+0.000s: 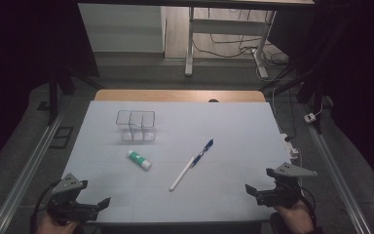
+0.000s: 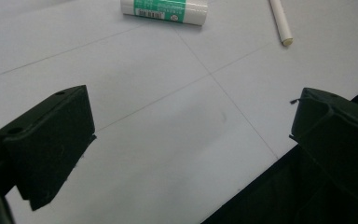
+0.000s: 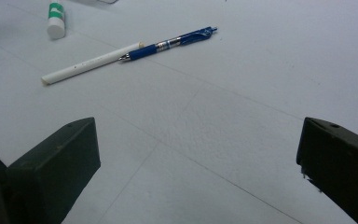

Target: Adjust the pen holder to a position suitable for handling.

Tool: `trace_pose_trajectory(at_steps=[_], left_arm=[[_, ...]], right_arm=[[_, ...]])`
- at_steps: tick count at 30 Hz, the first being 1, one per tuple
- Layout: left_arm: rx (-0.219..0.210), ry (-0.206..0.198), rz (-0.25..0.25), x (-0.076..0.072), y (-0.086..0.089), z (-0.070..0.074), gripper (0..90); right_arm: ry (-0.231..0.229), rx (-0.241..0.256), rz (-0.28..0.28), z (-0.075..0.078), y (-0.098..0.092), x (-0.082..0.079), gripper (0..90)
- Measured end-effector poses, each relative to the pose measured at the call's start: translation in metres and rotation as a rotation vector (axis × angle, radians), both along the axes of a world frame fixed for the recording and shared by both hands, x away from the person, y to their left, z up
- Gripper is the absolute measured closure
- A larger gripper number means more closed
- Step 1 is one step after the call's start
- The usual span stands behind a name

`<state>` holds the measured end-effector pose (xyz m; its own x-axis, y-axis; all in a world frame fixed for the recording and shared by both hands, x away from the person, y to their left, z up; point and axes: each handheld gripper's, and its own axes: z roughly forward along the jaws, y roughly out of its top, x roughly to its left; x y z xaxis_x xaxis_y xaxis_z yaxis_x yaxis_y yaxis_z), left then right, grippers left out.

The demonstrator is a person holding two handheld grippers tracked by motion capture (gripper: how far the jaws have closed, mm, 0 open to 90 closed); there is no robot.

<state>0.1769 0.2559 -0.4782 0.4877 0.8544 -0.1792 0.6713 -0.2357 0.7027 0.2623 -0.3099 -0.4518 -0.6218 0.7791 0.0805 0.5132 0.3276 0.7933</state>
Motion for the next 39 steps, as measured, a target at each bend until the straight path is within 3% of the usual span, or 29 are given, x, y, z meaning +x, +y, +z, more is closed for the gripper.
trace_pose_trajectory(at_steps=[8,12,25,31,39], left_arm=[[-0.015,-0.003,0.005,0.0028,-0.0012,0.0005,0.0],[0.004,-0.001,0.000,0.0039,-0.0033,0.0002,0.0],[0.006,0.014,0.008,0.0076,-0.0032,-0.0008,0.0],[-0.015,0.028,-0.005,0.0090,-0.0016,-0.0011,0.0],[0.000,0.001,0.002,0.0085,-0.0048,0.0016,0.0]], right_arm=[[0.018,-0.016,0.019,-0.0010,0.0009,-0.0001,0.0],[0.017,-0.009,0.011,-0.0008,-0.0001,-0.0009,0.0],[0.020,-0.028,0.023,-0.0009,0.0021,-0.0018,0.0],[0.016,-0.039,0.031,-0.0008,0.0031,-0.0023,0.0],[0.017,-0.040,0.036,-0.0013,0.0032,-0.0018,0.0]])
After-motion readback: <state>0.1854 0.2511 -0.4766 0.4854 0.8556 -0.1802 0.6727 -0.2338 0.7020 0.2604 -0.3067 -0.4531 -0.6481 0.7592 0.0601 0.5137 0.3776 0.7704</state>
